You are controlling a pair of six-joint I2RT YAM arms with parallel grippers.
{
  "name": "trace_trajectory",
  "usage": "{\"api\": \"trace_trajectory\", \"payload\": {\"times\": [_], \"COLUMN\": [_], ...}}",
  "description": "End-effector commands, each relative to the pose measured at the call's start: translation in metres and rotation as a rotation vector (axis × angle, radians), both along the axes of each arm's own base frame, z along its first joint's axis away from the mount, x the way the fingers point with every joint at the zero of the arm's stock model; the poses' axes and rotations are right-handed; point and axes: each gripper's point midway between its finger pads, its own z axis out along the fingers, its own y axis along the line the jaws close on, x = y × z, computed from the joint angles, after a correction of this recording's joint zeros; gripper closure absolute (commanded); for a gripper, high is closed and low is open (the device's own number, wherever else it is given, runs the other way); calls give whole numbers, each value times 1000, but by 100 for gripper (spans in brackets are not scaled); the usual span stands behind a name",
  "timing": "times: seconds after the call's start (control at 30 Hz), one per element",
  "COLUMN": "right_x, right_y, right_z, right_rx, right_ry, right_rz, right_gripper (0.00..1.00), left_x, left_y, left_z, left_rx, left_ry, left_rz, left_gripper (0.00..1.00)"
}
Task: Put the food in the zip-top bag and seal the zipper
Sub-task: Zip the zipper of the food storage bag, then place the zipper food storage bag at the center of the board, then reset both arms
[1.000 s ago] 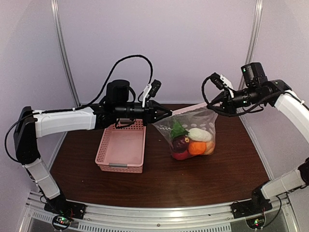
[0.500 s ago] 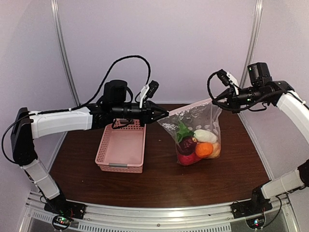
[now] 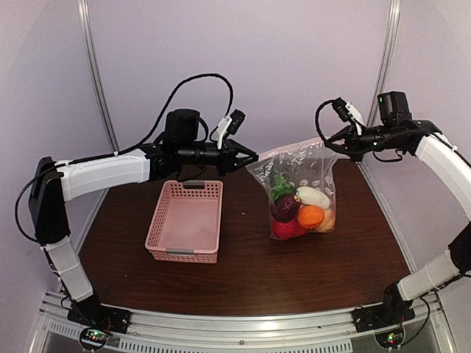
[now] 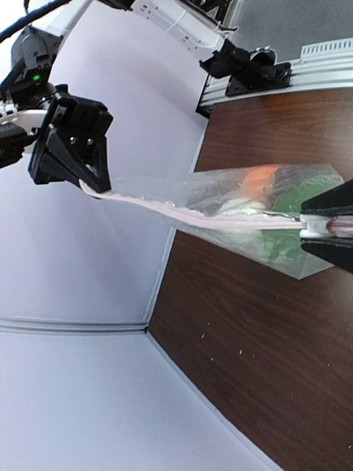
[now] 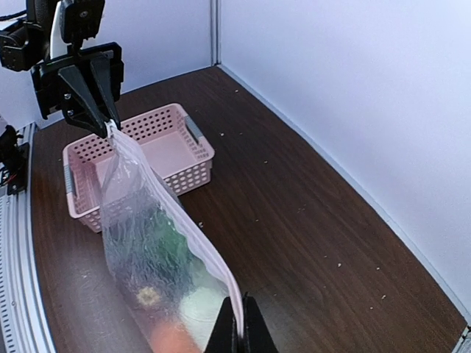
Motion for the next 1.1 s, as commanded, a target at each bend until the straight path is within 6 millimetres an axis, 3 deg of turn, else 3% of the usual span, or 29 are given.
{"api": "trace_trajectory", "payload": {"times": [0.0,0.1,0.17,0.27,0.3,0.4,0.5,0.53,0.6,0.67,0.7,0.77,0.87,0.93,1.0,1.03,1.07], "right_x": [61,90,99,90,80,41,-1,-12,-35,-57,-69,-92,-90,-65,-28,-9,9], "right_y": [-8,-17,-20,-18,-16,-8,-6,-8,-14,-21,-23,-26,-26,-30,-42,-52,-64], "right_z": [34,50,56,49,35,-3,-52,-67,-95,-109,-109,-95,-48,-20,5,16,28], "right_rx": [40,59,61,40,37,1,-76,-103,-164,-214,-227,-229,-175,-108,-12,39,86], "right_ry": [-126,-143,-164,-206,-192,-176,-139,-122,-80,-29,-6,27,19,6,-23,-34,-55], "right_rz": [-80,-96,-84,-40,-15,67,125,136,167,201,221,252,196,61,-133,-247,-354], "right_gripper": [100,100,100,100,100,100,100,93,69,54,49,43,35,33,25,6,1], "left_x": [63,94,103,93,86,58,21,8,-17,-34,-41,-42,-36,-17,7,25,37], "left_y": [-9,-7,-3,-6,-8,-15,-23,-24,-19,-6,3,16,30,41,55,68,80], "left_z": [25,42,54,56,52,23,-23,-41,-73,-90,-93,-75,-30,-1,23,35,47], "left_rx": [-8,24,5,-22,-33,-29,34,65,135,179,196,205,190,195,202,210,211], "left_ry": [-53,-93,-122,-116,-86,27,131,173,241,276,275,209,96,19,-56,-98,-137], "left_rz": [58,91,89,24,-14,-114,-181,-206,-243,-240,-225,-181,-110,14,158,274,372], "left_gripper": [98,98,98,98,97,97,92,87,69,57,54,47,35,30,27,24,20]}}
